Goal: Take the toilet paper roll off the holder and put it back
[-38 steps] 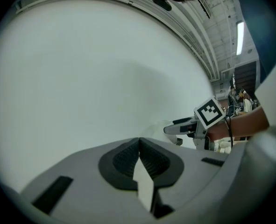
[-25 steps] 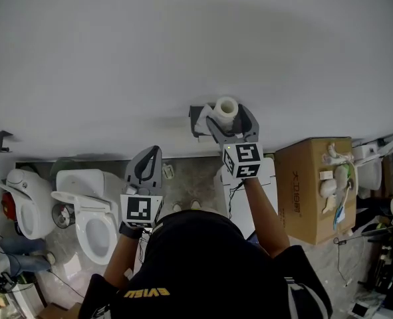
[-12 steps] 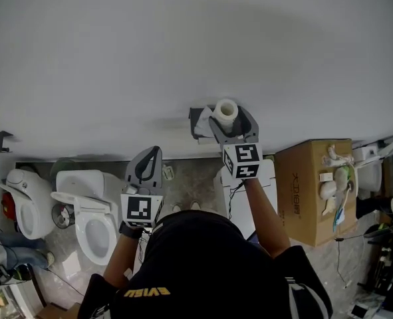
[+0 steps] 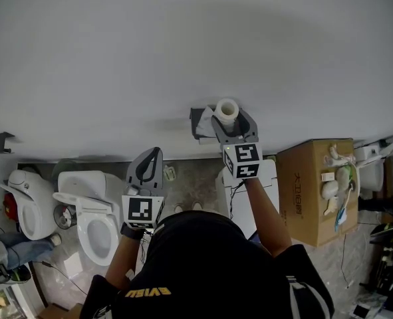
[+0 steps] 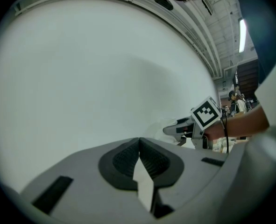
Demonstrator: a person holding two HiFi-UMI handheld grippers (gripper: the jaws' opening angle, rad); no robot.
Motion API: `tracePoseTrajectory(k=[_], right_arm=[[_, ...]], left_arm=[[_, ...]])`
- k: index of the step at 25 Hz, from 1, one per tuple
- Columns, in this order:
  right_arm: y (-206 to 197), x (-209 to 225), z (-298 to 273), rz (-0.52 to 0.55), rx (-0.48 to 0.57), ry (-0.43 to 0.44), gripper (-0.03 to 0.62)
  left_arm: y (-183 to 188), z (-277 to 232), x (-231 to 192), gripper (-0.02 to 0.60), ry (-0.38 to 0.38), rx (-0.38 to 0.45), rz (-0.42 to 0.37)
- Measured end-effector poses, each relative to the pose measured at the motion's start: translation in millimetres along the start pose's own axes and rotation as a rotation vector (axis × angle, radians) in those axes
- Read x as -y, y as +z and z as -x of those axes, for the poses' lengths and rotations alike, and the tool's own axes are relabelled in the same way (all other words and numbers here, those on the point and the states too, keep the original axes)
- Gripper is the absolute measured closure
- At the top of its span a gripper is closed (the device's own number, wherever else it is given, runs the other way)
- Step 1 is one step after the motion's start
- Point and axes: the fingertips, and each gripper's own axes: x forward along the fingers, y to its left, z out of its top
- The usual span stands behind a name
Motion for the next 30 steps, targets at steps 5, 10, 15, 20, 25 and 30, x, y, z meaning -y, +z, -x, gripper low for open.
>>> tracePoseTrajectory(k=[5,10,15,20,25,30], right_arm=[[-1.5,0.7,-0.7,-0.002,0.005,0.002,0.316],[-0.8,0.9,0.9,0.007,0.003,0.002,0.316],[-0.3,4.0,1.1,0.014,-0.001,-0.004,0.318],[7.6,10.3,5.6,0.020,0.006,0.003,0.318],[17.9,19.3,11.0,0.008,0.012,0.012,0.318],[36.5,28.3,17.7,-0.001,0.023,0.029,0.318]], left_arm=[[-9.9,2.4,-0.6,0.571,0.003,-0.011,-0.021],[-4.2,4.3,3.3,0.571,0.003,-0.008,-0.009],[-12.2,5.6,0.7,0.571,0.012,-0.023,-0.006],[-21.6,3.3,11.5,0.571,-0.015,-0.041,-0.006],[-20.5,1.8,22.4,0.571,-0.039,-0.034,0.000],[-19.6,-0.1,35.9,0.571,-0.072,-0.032,-0.010]])
